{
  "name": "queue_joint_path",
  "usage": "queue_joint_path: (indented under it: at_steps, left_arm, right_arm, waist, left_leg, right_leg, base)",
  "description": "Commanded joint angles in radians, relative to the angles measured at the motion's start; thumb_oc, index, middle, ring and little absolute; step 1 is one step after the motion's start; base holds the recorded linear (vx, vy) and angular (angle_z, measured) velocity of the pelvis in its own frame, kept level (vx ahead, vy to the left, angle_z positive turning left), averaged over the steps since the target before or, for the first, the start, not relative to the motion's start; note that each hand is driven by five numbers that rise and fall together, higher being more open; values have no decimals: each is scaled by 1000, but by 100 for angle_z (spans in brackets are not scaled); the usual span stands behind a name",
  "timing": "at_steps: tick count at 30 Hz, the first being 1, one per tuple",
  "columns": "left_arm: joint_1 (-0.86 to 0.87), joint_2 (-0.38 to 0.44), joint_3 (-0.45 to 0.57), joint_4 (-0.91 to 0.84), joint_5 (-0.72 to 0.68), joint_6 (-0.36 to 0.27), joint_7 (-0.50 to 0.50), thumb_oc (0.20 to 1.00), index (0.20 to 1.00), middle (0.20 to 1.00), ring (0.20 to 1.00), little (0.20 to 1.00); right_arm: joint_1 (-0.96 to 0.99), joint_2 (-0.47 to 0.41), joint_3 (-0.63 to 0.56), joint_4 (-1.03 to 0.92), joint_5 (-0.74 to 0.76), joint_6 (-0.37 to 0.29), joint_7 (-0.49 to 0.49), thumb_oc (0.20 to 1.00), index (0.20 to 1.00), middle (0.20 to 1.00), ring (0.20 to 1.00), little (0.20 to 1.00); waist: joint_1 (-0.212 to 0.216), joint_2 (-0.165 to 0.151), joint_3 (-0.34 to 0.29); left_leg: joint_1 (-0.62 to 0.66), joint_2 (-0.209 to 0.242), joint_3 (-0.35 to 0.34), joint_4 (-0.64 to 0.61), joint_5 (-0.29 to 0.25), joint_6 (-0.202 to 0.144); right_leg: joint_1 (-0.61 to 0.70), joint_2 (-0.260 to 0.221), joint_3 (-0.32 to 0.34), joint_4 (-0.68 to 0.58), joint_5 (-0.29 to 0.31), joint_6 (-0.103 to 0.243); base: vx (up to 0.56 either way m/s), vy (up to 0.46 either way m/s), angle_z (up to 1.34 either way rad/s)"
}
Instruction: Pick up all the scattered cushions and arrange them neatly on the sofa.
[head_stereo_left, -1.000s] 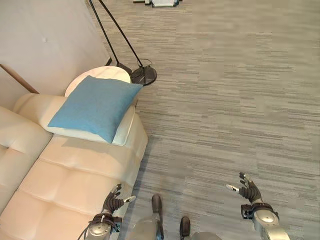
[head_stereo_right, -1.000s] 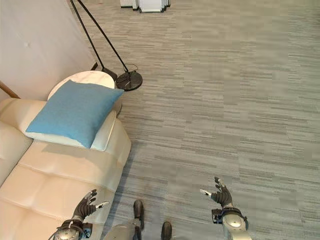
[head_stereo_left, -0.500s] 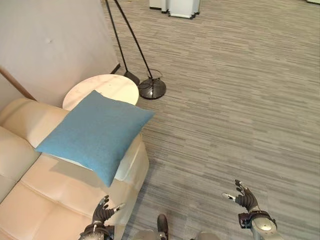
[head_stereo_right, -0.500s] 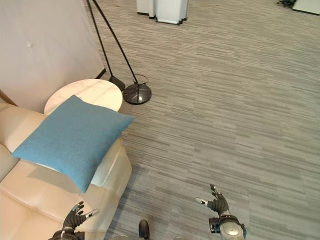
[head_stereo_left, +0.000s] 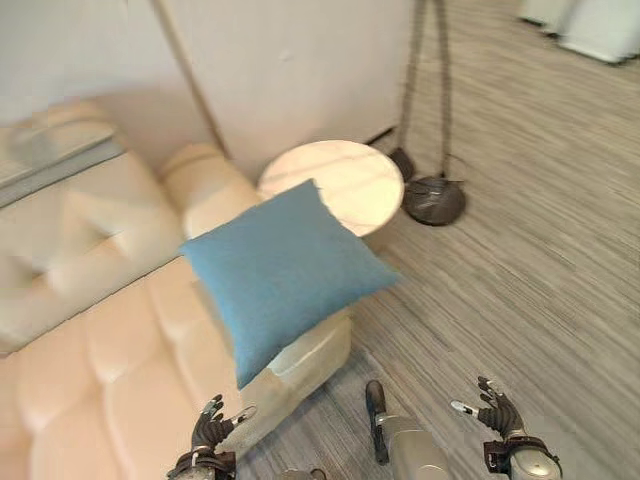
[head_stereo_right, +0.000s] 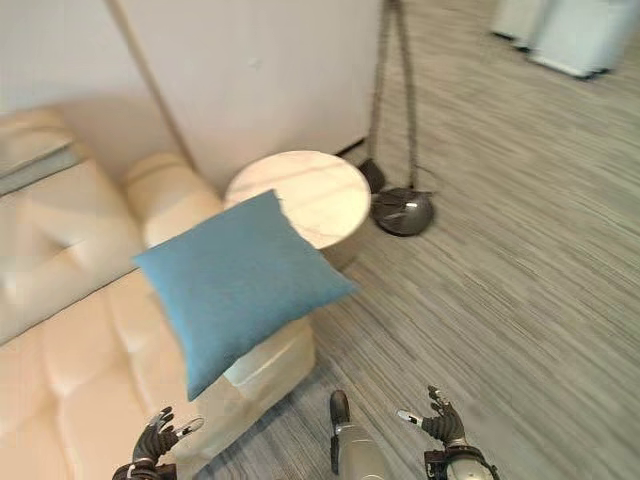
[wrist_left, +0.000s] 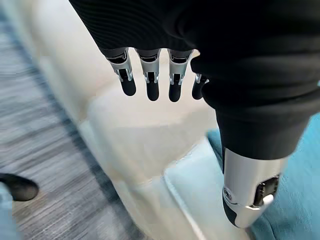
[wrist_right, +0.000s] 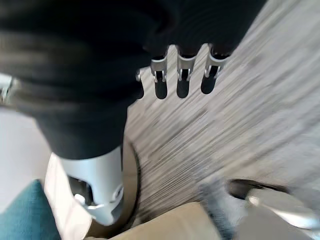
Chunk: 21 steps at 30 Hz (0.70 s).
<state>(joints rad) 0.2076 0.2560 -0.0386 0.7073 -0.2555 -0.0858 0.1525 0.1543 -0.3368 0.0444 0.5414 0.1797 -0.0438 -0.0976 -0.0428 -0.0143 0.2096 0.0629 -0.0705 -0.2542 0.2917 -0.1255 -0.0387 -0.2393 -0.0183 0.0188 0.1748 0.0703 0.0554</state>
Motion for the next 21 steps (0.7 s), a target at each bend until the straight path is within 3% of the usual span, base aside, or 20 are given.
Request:
queue_joint_path:
  at_steps: [1,3,7,8,9,10,16,21]
  left_arm:
    - [-18,45,21,-63,-1,-36,-1,1000,1000,1000,1000,1000]
    - [-35,56,16,-61,-4,-37,-1,1000,1000,1000,1000,1000]
    - [-54,69,8,-70,5,-40,-1,1000,1000,1000,1000,1000]
    - [-64,78,12,-92,5,-41,2,1000,1000,1000,1000,1000]
    - [-64,78,12,-92,5,-41,2,1000,1000,1000,1000,1000]
    - [-64,87,18,-109,7,-44,5,1000,1000,1000,1000,1000]
    - [-45,105,38,-130,9,-47,-1,1000,1000,1000,1000,1000]
    - [-76,161,43,-151,8,-52,0,1000,1000,1000,1000,1000]
  right_arm:
    - [-5,-40,-6,-82,40,-52,-7,1000,1000,1000,1000,1000]
    - [-8,-51,-17,-73,51,-46,-16,1000,1000,1000,1000,1000]
    - [-2,-65,-38,-86,59,-48,-18,1000,1000,1000,1000,1000]
    - [0,-81,-49,-98,52,-46,-23,1000,1000,1000,1000,1000]
    - [0,-81,-49,-98,52,-46,-23,1000,1000,1000,1000,1000]
    - [-4,-95,-54,-113,41,-44,-26,1000,1000,1000,1000,1000]
    - [-21,-137,-50,-167,-2,-32,-13,1000,1000,1000,1000,1000]
    - [-113,-209,-6,-162,-31,-20,-10,1000,1000,1000,1000,1000]
  waist:
    - [-30,7,-3]
    - [-31,6,-10]
    - [-30,2,-18]
    - [-25,4,-14]
    - [-25,4,-13]
    - [-19,4,-8]
    - [2,7,-34]
    - [46,-17,-41]
  left_leg:
    - [-58,26,207,80,59,-23]
    - [-105,106,340,63,52,-4]
    - [-134,122,385,-57,42,-5]
    - [-177,154,423,-123,109,-25]
    - [-175,153,423,-124,110,-26]
    - [-185,175,457,-152,151,-42]
    - [-127,175,470,-213,156,-44]
    - [-103,150,447,-231,134,-32]
  right_leg:
    - [88,-46,-19,-99,-25,38]
    - [138,-60,-65,-99,-80,19]
    - [175,-72,-99,-108,-111,19]
    - [205,-73,-127,-110,-132,14]
    - [206,-74,-127,-110,-133,14]
    - [230,-70,-143,-109,-144,13]
    - [283,-65,-162,-122,-157,15]
    - [303,-74,-162,-144,-160,22]
  base:
    - [148,-147,87]
    - [167,-123,50]
    - [193,-55,44]
    - [109,-20,61]
    - [206,-34,107]
    - [99,-15,79]
    - [191,30,-11]
    - [142,49,-3]
